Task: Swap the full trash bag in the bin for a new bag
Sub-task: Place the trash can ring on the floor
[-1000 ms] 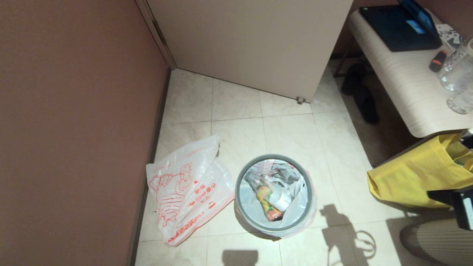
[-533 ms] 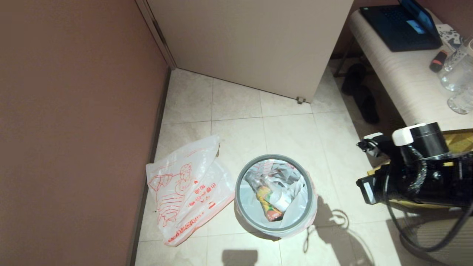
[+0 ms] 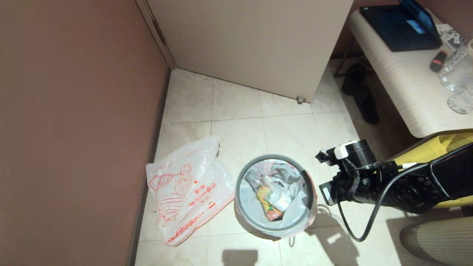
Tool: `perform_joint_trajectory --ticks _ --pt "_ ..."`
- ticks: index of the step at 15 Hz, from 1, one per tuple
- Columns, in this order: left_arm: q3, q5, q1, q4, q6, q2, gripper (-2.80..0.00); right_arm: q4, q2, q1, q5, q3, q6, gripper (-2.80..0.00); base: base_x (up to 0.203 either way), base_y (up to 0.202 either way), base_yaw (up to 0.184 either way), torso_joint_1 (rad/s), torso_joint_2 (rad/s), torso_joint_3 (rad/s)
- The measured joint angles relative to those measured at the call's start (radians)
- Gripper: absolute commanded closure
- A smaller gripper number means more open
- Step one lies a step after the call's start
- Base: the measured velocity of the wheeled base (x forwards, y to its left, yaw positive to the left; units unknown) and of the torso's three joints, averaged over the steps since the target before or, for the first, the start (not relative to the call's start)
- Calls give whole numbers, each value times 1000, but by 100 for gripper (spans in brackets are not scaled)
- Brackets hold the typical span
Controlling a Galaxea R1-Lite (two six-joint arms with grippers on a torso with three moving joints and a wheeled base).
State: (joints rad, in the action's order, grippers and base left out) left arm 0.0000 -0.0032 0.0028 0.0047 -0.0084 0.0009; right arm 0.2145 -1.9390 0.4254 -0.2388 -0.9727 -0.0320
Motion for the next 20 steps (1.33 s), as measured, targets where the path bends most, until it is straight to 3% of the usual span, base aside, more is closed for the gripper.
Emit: perform_joint_trajectory --ticks 6,14,15,20 --pt "0 0 0 0 1 0 0 41 -106 56 -23 -70 -1 -280 0 0 0 0 0 0" --pt "0 0 0 0 0 0 0 40 -212 56 -49 -183 -2 -280 0 0 0 0 0 0" --pt "0 0 0 0 1 0 0 41 -228 49 -50 -197 -2 0 0 0 0 0 0 0" --pt "0 0 0 0 0 0 0 41 -275 19 -50 -239 -2 0 0 0 0 0 0 0"
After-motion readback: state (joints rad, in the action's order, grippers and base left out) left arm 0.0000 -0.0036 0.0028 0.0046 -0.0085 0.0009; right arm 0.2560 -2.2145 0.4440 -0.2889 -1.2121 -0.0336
